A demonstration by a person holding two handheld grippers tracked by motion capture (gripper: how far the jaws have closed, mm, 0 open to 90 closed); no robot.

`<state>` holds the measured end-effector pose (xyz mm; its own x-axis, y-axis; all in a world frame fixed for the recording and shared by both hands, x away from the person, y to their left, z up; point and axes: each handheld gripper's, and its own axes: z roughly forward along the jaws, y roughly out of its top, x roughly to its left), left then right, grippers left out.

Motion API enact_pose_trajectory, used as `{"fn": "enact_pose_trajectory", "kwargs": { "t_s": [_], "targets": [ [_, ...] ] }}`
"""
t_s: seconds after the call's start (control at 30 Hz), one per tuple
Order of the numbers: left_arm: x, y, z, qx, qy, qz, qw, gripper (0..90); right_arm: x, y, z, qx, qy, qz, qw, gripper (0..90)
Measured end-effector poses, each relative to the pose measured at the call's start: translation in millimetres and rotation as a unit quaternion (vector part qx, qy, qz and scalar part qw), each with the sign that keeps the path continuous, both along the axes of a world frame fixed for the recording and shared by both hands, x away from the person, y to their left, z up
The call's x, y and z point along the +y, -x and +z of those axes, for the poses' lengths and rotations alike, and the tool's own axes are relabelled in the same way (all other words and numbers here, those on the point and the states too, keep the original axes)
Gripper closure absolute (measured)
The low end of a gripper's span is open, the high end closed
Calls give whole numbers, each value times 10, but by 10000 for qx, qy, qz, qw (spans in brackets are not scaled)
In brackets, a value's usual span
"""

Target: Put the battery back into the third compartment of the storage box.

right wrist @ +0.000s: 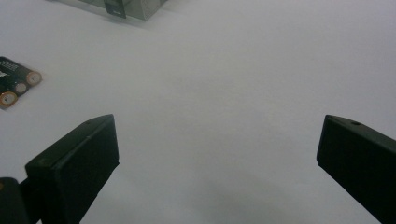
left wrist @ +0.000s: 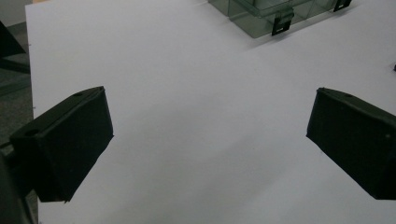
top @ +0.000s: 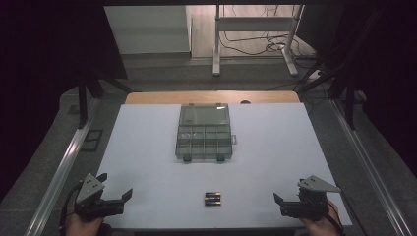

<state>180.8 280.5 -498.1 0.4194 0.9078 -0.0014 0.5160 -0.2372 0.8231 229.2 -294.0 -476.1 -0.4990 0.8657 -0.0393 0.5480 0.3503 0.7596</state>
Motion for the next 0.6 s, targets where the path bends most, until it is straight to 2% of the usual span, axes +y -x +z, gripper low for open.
{"fn": "enact_pose_trajectory", "kwargs": {
  "t_s": [0.27, 0.6],
  "targets": [
    [15, -30, -9, 142, 88, -112, 9998, 9, 9, -4, -3, 32, 31, 23, 10000, 0],
    [23, -36, -12, 179, 137, -192, 9996, 12, 37, -20, -9, 100, 146, 143, 9997, 0]
  ]
}}
